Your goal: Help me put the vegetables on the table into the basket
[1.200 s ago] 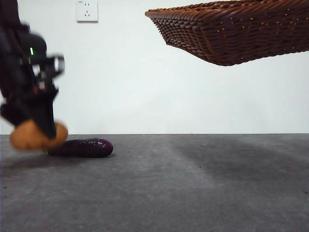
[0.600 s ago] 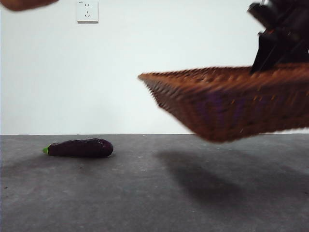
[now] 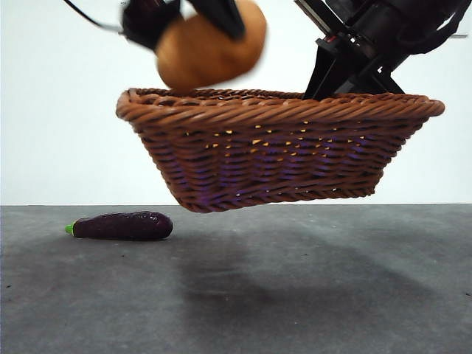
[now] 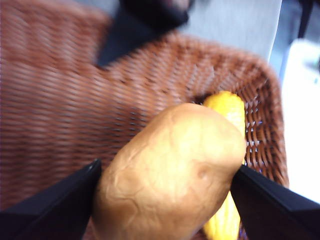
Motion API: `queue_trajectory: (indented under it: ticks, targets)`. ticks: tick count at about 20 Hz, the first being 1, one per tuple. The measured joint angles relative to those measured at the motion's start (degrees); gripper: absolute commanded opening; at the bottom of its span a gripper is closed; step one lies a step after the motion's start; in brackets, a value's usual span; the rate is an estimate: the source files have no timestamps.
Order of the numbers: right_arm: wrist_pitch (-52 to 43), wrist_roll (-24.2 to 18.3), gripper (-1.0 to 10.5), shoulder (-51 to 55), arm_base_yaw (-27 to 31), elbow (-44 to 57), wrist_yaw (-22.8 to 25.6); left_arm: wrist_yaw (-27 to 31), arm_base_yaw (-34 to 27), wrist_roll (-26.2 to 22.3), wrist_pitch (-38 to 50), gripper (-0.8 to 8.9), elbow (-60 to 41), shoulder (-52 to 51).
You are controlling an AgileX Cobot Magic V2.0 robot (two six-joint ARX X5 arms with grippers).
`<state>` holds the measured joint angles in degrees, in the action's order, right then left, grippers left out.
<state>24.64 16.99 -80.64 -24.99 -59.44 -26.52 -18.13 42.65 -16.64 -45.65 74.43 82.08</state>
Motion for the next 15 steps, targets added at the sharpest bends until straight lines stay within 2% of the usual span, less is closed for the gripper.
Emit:
queue_trajectory:
  ticks: [6,7,9,10,15]
  targets:
    - [0.9,0.0,-0.1,0.0,-0.1,0.0,0.3,0.2,3.1,3.3,3.6,0.06,0.0,9.9]
    - [1.0,-0.1,-0.1,0.0,-0.1,0.0,0.4,0.2,3.1,3.9,3.6,0.77,0.0,10.1]
    - [1.1,-0.3,-0.1,0.0,-0.1,0.0,0.4,0.1,3.1,5.0,3.6,4.4,0.0,10.1]
    - [1.1,-0.3,-0.1,0.0,-0.1,0.0,0.4,0.2,3.1,5.4,3.6,5.17,0.0,10.1]
    - [2.7,-1.2,-0.1,0.0,-0.1,0.0,0.5,-0.1,2.6,5.8,2.4,5.12,0.0,9.9]
